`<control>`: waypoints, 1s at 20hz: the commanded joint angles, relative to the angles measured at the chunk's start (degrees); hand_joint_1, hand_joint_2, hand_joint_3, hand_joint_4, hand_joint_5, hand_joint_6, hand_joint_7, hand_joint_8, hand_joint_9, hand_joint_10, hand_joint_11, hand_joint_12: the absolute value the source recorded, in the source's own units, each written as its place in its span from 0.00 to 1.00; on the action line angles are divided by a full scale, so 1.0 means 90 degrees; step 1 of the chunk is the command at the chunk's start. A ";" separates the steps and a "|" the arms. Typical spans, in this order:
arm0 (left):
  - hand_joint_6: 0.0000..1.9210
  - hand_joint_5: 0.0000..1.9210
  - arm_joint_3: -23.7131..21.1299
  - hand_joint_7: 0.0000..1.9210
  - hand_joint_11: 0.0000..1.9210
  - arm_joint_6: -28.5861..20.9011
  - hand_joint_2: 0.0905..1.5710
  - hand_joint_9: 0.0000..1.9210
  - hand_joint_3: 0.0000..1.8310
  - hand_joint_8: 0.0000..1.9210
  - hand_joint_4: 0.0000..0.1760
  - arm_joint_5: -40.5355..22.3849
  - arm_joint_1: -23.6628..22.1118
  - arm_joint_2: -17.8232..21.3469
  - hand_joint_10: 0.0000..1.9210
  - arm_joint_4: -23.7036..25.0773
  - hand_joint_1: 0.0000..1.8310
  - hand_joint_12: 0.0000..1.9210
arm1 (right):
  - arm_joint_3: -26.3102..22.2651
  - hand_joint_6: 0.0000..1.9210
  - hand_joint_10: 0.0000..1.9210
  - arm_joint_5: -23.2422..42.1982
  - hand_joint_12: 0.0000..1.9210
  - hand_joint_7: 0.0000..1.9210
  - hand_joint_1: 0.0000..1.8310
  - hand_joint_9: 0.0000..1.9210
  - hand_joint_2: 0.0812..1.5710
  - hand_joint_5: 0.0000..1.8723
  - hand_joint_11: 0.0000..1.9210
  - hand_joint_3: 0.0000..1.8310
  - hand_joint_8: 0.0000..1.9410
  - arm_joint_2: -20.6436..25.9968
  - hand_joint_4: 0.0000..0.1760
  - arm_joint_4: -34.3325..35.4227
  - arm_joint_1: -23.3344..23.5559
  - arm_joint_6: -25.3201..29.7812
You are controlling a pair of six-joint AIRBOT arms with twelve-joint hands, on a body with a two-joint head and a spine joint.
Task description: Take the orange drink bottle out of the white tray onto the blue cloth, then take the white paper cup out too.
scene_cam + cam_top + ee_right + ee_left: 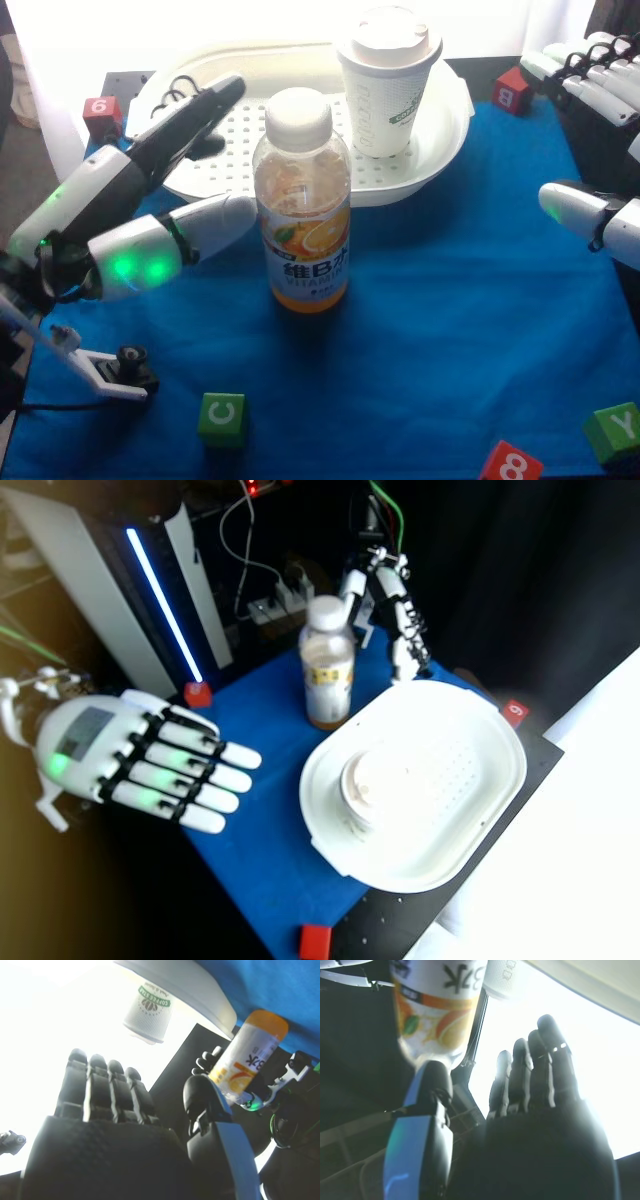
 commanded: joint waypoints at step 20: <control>0.00 0.03 -0.0755 0.00 0.00 0.1891 0.83 0.00 0.00 0.00 0.54 -0.1053 0.0715 0.1062 0.00 -0.1114 0.26 0.00 | 0.2033 0.00 0.00 -0.1425 0.00 0.00 0.15 0.00 0.80 0.00 0.00 0.00 0.00 -0.1633 0.39 -0.1375 0.2764 0.0197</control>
